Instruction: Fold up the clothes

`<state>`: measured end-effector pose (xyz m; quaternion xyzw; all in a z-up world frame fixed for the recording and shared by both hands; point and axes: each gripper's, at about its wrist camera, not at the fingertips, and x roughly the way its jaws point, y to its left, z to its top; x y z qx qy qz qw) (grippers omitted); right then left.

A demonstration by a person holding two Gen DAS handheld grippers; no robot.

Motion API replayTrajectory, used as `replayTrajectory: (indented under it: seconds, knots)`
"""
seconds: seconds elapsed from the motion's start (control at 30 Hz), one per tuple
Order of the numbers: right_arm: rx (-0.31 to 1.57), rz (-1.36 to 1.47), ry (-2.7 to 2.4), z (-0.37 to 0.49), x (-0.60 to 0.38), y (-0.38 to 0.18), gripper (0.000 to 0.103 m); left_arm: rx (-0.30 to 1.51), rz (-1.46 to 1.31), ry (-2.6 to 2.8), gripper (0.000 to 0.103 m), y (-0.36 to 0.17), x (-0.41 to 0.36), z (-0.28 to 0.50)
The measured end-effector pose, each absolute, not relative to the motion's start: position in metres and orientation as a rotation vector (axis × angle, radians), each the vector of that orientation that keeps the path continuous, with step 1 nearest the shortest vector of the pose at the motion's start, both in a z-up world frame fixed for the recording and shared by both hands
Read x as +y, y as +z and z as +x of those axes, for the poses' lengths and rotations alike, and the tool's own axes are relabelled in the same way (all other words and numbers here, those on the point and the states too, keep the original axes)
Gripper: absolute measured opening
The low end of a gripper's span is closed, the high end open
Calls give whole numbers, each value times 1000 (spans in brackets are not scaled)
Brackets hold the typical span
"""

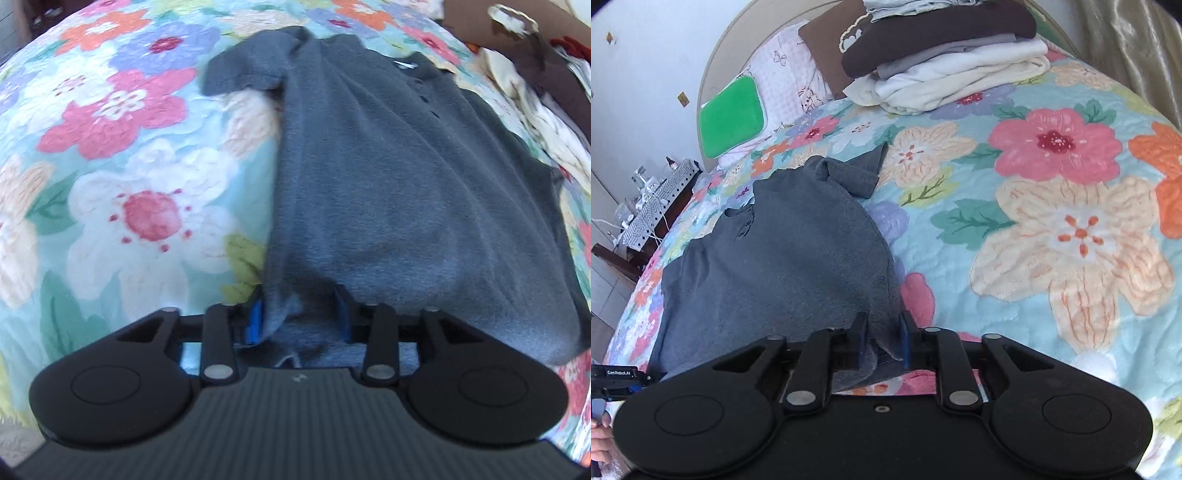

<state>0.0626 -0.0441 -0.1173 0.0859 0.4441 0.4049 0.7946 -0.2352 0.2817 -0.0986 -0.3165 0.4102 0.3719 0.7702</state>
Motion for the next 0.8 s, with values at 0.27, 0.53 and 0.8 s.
replayTrajectory:
  seconds: [0.27,0.53,0.8]
  knots:
    - [1000,128,1025,69,-28,-86,8,788,-482,869,3,-39,257,-257]
    - [887,97,980,44,-63,-61,8,871,-691,817,5,-64,279,-280]
    - [942,88,864,32,-61,-102,12,968,-596,634,35,-63,272,-255]
